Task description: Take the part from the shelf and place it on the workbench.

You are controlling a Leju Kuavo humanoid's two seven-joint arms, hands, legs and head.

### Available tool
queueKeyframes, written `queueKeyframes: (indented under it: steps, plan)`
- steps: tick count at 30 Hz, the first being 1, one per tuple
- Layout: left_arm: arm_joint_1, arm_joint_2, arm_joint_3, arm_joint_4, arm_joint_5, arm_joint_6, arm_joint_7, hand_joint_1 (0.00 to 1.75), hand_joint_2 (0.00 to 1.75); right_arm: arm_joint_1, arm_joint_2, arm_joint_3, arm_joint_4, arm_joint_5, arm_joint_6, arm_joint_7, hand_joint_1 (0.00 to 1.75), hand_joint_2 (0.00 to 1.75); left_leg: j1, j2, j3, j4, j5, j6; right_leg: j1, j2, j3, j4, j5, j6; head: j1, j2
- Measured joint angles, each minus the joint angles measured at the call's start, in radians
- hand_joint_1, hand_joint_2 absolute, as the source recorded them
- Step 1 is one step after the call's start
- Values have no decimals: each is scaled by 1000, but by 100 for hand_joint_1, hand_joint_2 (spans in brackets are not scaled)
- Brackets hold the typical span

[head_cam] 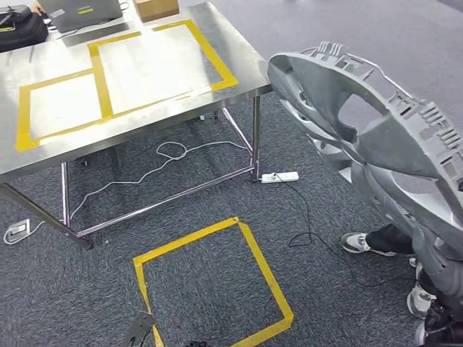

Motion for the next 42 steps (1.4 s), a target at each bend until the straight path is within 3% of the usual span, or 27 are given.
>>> queueKeyframes:
  steps: [1,3,5,6,8,10,13,14,15,16,17,19,21,23,24,26,28,30,31,32,34,36,38,40,42]
  plan:
    - [0,0,0,0,0,1,0,0,175,-1,0,0,0,0,0,0,175,175,0,2,18,-32,26,3,1,-9,1,0,0,0,0,0]
    - [-1,0,0,0,0,3,0,0,175,-2,0,0,0,0,0,0,175,175,-6,25,89,-164,86,15,4,-25,5,0,-2,3,0,0]
    - [-5,0,0,0,0,5,0,0,175,-3,0,0,0,1,0,0,175,175,-14,54,139,-264,110,26,10,-40,6,1,-6,10,1,0]
    - [-7,0,0,0,0,6,-1,0,175,-3,0,1,0,2,0,0,175,175,-18,59,145,-281,108,30,12,-47,6,0,-7,14,2,0]
    - [-5,-1,1,0,0,7,-1,0,175,-5,-1,2,0,3,0,0,175,175,-16,43,144,-288,110,37,12,-60,7,-3,-9,26,3,0]
    - [-3,-2,1,0,0,7,-1,0,175,-7,-2,3,0,5,0,0,175,175,-10,26,147,-294,114,46,11,-35,-5,27,-33,37,5,0]
    - [-5,-4,2,0,0,9,-2,0,175,-6,-4,5,0,6,1,0,175,175,-5,-1,149,-295,115,54,9,16,-91,208,-116,46,12,0]
    - [-5,-5,2,0,0,9,-2,0,175,-5,-4,5,0,6,1,1,175,175,-5,-11,149,-295,115,54,9,20,-120,261,-131,48,13,0]
    - [-4,-6,2,0,0,9,-2,0,175,-4,-4,6,0,6,1,1,175,175,-5,-23,150,-295,115,55,8,21,-133,277,-123,49,14,0]
    - [-3,-6,3,0,-1,9,-2,0,175,-3,-4,7,0,7,1,1,175,175,-4,-34,152,-295,115,54,7,22,-127,254,-98,49,13,0]
    - [-2,-6,3,0,-1,10,-2,0,175,-3,-4,7,0,7,0,1,175,175,-3,-45,154,-294,114,53,5,27,-102,198,-60,50,14,0]
    - [-3,-6,3,0,-2,10,-2,0,175,-4,-5,7,0,7,0,1,175,175,-2,-66,155,-289,111,45,-3,60,-40,65,-5,51,14,0]
    - [-3,-6,4,0,-4,11,-2,0,175,-5,-6,8,0,7,0,2,175,175,-2,-84,147,-284,113,33,-7,87,-9,5,4,44,13,0]
    - [0,-5,4,0,-5,12,-2,0,175,-5,-7,8,0,8,0,2,175,175,0,-97,139,-284,118,22,-5,79,-7,4,2,30,12,0]
    - [3,-5,4,0,-5,12,-2,0,175,-6,-8,8,0,8,-1,3,175,175,0,-88,135,-280,114,17,-5,71,-7,4,3,23,12,0]
    - [3,-5,5,0,-5,12,-2,0,175,-8,-9,8,0,8,-1,2,175,175,-2,-43,107,-223,77,6,-7,51,-5,0,5,11,4,0]
    - [1,-6,5,0,-6,12,-2,0,175,-8,-11,8,0,8,-2,2,175,175,-1,-6,45,-96,16,-2,-5,31,-5,0,4,4,-3,0]
    - [1,-6,5,0,-6,12,-2,0,175,-6,-11,8,0,8,-3,2,175,175,1,0,0,-5,-9,-3,-3,9,-5,0,2,2,-3,0]
    - [2,-6,5,0,-6,12,-2,0,175,-6,-11,8,0,8,-4,2,175,175,1,0,2,-10,5,-1,-2,0,-4,0,2,2,-3,0]
    - [3,-6,5,0,-6,12,-2,0,175,-5,-12,8,0,8,-4,2,175,175,0,3,22,-49,32,2,-1,-8,-3,0,1,2,-3,0]
    - [2,-5,5,0,-6,13,-2,0,175,-5,-12,8,0,8,-4,2,175,175,-7,35,94,-184,92,15,4,-24,1,1,-3,6,-3,0]
    - [-2,-5,5,0,-6,13,-2,0,175,-5,-13,8,0,8,-4,2,175,175,-16,64,138,-271,112,25,9,-39,3,2,-6,14,-2,0]
    - [-2,-6,5,0,-6,12,-2,0,175,-5,-13,7,0,10,-4,2,175,175,-18,53,138,-283,110,32,11,-57,6,-2,-8,24,-1,0]
    - [1,-6,6,0,-5,8,-2,0,175,-7,-16,7,0,22,-8,4,175,175,-13,37,141,-290,114,41,9,-45,2,12,-22,35,2,0]
    - [1,-7,7,0,-4,4,-2,0,175,-9,-20,6,0,41,-17,5,175,175,-7,24,144,-294,117,49,7,-4,-40,100,-71,44,8,0]
